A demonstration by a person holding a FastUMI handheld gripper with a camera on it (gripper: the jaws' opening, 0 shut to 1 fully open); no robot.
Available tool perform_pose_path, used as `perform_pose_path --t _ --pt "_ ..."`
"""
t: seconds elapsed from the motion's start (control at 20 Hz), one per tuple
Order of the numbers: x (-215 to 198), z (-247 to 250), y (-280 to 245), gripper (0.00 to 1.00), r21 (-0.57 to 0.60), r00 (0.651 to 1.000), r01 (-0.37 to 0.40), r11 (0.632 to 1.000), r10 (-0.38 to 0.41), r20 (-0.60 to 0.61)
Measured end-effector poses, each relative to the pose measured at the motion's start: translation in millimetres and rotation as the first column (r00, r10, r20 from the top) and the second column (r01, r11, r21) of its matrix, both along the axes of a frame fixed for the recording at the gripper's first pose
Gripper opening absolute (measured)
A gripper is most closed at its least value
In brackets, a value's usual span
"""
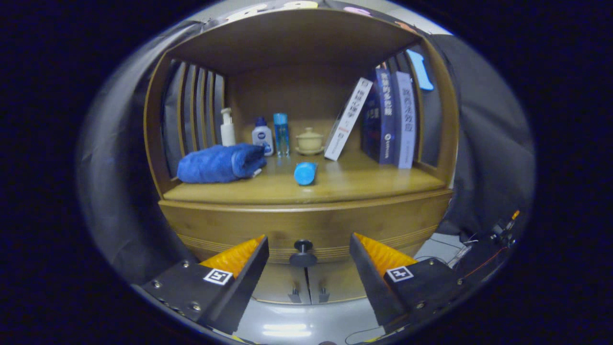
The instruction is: Pull open the drawer, take out the items inside it, and place them on the countertop above the cabinet.
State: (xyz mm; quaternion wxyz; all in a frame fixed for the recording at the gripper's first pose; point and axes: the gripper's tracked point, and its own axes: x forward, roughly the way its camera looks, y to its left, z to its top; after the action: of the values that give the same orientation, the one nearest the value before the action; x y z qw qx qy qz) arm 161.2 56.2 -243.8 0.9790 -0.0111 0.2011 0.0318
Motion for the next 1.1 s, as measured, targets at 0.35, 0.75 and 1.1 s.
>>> perform_pose_path --t 0.35,0.75,1.1 --pt "-78 122 -19 1.00 -0.034 0.990 -0.007 0.999 0.012 0.137" --pt "-152 221 -27 1.00 0.024 0.969 0.021 0.999 -0.026 0.246" --pt "-212 239 -36 1.00 0.050 0.942 0.036 0.998 -0.051 0.333"
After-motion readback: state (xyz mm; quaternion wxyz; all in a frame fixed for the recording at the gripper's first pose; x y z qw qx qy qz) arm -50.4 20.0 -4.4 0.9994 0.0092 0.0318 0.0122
